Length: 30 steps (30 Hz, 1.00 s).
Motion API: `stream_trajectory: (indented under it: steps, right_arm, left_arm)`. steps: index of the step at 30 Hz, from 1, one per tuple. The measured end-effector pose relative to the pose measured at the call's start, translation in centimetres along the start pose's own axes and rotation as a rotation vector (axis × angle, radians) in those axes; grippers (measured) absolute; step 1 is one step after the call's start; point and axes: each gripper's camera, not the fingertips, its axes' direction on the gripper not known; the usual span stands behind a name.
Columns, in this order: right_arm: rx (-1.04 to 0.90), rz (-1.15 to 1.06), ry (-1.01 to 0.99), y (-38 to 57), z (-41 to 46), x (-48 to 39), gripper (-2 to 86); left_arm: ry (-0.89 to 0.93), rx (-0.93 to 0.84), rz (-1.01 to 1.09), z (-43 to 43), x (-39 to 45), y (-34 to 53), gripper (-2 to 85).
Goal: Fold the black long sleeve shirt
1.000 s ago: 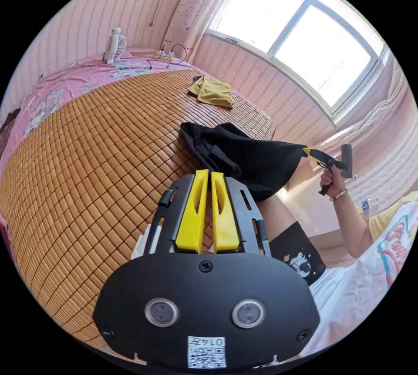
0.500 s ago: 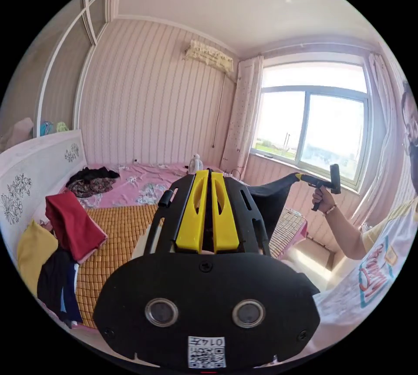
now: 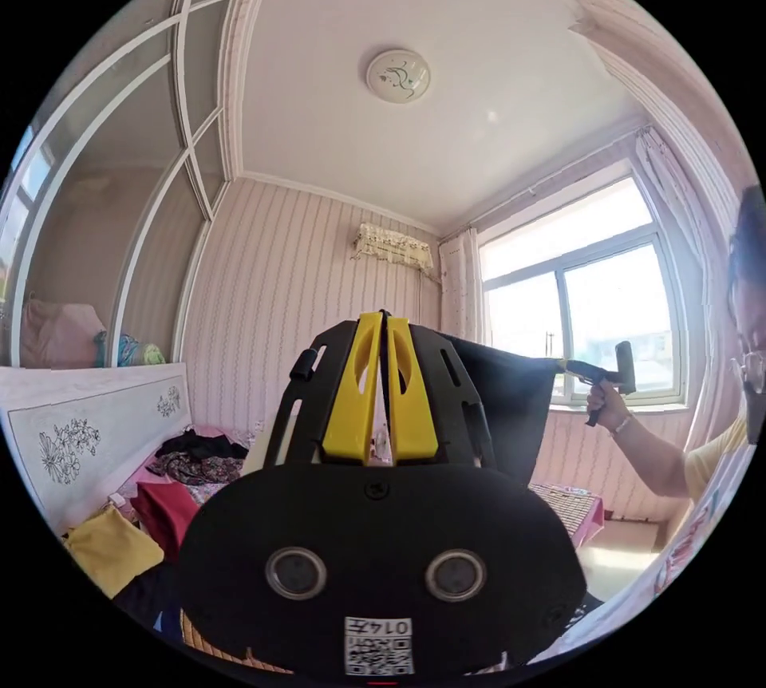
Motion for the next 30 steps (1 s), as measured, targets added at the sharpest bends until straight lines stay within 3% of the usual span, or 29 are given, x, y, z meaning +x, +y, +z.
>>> stream_trajectory:
  steps: [3, 5, 9, 12, 14, 19, 22, 24, 28, 30]
  right_arm:
    - [0.133, -0.093, -0.027, -2.5, -3.3, -2.9, 0.6]
    - [0.207, -0.131, -0.058, -4.3, -4.9, -4.7, 0.6]
    - [0.318, -0.265, -0.142, -8.9, -7.6, -9.3, 0.6]
    - [0.300, -0.372, -0.038, -11.0, -6.4, -10.9, 0.6]
    - [0.189, -0.339, 0.009, -11.7, -2.9, -9.2, 0.6]
    - [-0.374, -0.165, 0.206, -6.7, 15.0, 1.2, 0.6]
    - [-0.537, -0.065, 0.258, -4.7, 21.8, 6.0, 0.6]
    - [-0.486, -0.043, 0.271, -7.3, 23.0, 7.1, 0.6]
    - [-0.108, -0.034, 0.236, -16.4, 20.8, 6.9, 0.6]
    - [-0.013, -0.049, 0.218, -17.9, 20.8, 6.8, 0.7]
  left_arm:
    - [0.021, 0.139, 0.039, -2.9, 2.1, -4.2, -0.7]
    - [0.023, 0.324, 0.088, -6.3, 4.0, -8.0, -0.7]
    - [0.053, 0.444, 0.127, -7.7, 5.4, -12.3, -0.8]
    - [-0.030, 0.278, 0.128, -3.0, 4.1, -12.7, -0.9]
    - [-0.104, 0.059, 0.123, 3.1, 1.6, -9.8, -0.9]
    - [-0.172, -0.352, 0.067, 16.0, -4.6, -0.7, -0.8]
    - [-0.175, -0.447, -0.086, 22.2, -7.6, 1.1, -0.9]
    - [-0.214, -0.392, -0.054, 24.6, -7.7, -1.4, -0.9]
    - [-0.159, -0.140, -0.002, 26.2, -6.5, -9.6, -0.8]
    - [-0.152, -0.097, 0.043, 26.4, -6.1, -10.6, -0.8]
